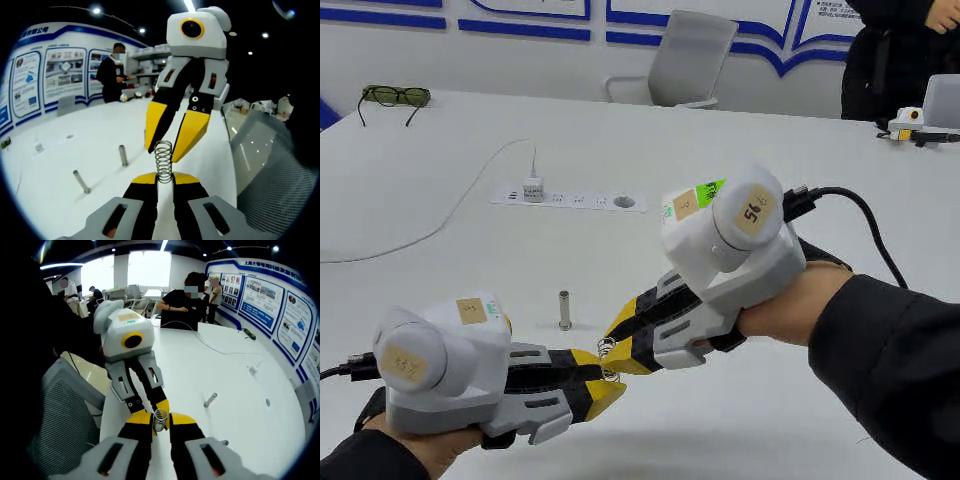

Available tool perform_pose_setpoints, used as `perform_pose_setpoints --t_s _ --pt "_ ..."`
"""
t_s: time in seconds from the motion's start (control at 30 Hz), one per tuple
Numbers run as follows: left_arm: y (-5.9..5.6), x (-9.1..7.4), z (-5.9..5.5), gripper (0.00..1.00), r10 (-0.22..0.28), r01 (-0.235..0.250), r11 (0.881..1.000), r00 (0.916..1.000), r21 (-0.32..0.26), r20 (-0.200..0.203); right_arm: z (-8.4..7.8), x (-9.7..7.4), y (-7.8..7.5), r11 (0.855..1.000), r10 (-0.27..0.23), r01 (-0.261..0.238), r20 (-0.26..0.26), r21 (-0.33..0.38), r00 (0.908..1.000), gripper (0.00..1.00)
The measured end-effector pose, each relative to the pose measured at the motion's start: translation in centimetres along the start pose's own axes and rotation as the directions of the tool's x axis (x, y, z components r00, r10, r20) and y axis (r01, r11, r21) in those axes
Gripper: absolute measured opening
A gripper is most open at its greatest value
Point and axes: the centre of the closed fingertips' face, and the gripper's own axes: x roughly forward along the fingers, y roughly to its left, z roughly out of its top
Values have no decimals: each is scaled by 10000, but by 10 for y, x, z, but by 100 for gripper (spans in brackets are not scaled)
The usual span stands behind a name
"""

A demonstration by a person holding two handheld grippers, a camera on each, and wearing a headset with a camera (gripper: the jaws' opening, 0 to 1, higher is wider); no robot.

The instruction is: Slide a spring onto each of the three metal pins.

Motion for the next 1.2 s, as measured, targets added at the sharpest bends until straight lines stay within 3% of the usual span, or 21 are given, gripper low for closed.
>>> perform_pose_setpoints --t_s 0.43,0.83,1.2 --pt "11 4 -10 10 111 -114 9996 9999 -245 -123 -6 12 -9 9994 211 -216 172 276 9996 12" --pt "31 -5 -5 12 774 -778 9969 9962 91 389 4 14 -25 9969 -16 -44 765 784 9971 12" --pt "42 -11 -16 22 1219 -1210 9923 9918 -245 395 13 14 -40 9953 -282 187 991 951 9947 12"
